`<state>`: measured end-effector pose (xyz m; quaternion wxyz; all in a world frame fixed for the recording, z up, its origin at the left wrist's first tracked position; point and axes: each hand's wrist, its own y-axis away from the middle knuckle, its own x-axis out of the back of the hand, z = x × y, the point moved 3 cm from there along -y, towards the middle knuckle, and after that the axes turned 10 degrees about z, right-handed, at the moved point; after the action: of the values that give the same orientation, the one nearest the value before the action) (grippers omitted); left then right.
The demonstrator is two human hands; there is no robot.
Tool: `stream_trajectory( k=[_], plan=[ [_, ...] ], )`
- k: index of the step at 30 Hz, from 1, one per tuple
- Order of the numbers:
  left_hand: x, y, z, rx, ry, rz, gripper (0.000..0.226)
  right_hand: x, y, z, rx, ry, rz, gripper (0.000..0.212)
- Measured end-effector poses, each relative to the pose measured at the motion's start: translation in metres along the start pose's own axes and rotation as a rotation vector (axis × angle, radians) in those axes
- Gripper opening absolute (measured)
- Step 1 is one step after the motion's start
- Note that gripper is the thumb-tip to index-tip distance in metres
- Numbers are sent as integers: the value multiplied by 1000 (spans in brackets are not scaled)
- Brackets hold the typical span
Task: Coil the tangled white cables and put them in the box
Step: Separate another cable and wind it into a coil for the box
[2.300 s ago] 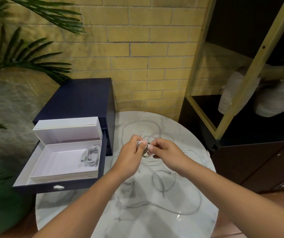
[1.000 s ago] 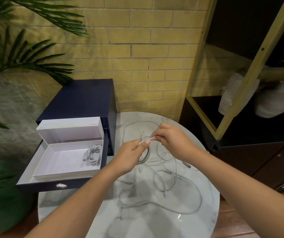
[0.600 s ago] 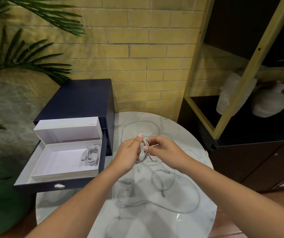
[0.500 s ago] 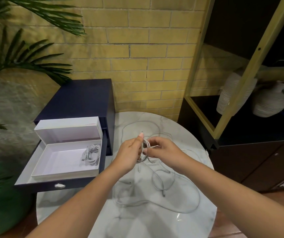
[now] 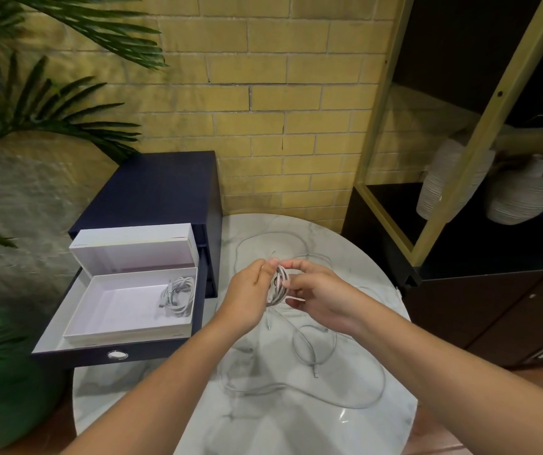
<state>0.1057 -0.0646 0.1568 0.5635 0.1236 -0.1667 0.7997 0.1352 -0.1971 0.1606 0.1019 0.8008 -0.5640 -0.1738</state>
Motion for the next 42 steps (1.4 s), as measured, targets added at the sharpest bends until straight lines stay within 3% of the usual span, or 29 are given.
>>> stream_trajectory(
  k=[4,7,10,12,15,23,30,35,42],
  plan=[
    [-1,4,7,-69,-19,13,22,-2,1,-2,43,113,-23,35],
    [-1,5,7,-67,-1,17,18,-4,4,-3,96,236,-9,37],
    [0,0,1,-34,-24,81,18,-5,10,-2,220,431,137,46],
    [2,-3,-3,-19,-62,129,19,-4,13,-3,381,529,260,40],
    [2,-3,-4,-9,-67,168,22,-7,13,-5,581,707,318,22],
    [-4,2,6,63,108,192,16,-10,-1,-4,641,811,375,11],
    [-7,4,10,-12,45,103,14,-4,-13,-1,496,692,366,8],
    [-6,0,0,-160,-225,85,17,2,-15,3,358,552,338,14],
    [-3,-3,-10,-259,-409,51,26,0,-12,3,25,187,103,17]
  ],
)
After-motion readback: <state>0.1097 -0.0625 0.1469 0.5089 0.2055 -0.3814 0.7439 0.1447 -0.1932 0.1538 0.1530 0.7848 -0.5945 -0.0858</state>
